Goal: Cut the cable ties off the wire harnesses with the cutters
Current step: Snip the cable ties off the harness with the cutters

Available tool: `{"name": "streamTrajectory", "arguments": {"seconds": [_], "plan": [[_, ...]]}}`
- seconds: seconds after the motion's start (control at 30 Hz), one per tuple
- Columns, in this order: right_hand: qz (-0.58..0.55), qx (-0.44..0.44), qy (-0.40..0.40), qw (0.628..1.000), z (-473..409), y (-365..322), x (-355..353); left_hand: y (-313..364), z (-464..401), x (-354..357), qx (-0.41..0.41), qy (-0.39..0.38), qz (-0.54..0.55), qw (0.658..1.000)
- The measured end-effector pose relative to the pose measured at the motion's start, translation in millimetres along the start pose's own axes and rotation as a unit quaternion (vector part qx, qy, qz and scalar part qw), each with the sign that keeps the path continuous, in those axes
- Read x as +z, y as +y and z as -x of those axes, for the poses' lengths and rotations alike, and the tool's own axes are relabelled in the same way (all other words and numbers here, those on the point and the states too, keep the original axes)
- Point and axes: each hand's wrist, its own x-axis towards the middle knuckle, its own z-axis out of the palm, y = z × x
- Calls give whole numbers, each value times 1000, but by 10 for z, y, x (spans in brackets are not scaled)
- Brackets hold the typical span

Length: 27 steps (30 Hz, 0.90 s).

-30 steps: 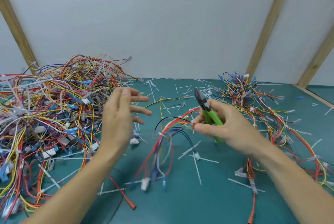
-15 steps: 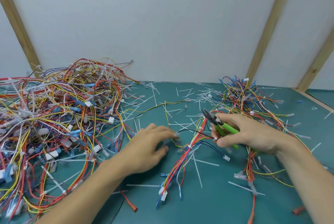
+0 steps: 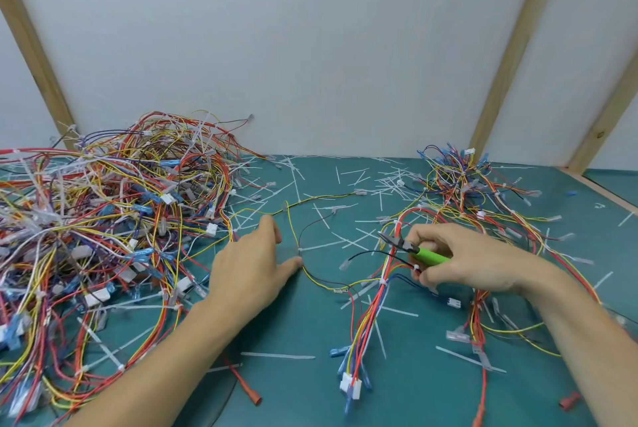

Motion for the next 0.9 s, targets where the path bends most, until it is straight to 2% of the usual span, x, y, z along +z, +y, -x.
{"name": "streamTrajectory", "arguments": {"seconds": [0.13,0.2,0.27,0.37,0.47,0.57,0.7,0.8,0.9], "plan": [[34,6,3,999,2,-18,-5,4,-68,50,-11,39,-32,999],[23,-12,42,999,-16,-38,10,72,-86,82,10,48,-35,998],[8,-29,140,990,-55,-62,49,129,-87,105,23,44,-11,999],[-16,-54,323,945,-91,-122,146,108,-88,106,15,57,59,997],[-60,-100,393,912,-66,-269,270,66,-97,72,0,53,121,991],[-144,-145,359,911,-6,-464,422,80,-106,52,14,38,226,973],[-251,-195,286,904,69,-612,541,167,-78,36,19,4,365,931],[-342,-205,221,890,99,-648,539,221,-52,33,8,-13,452,892],[-389,-172,187,886,59,-667,564,275,-37,34,-6,-21,522,853]]}}
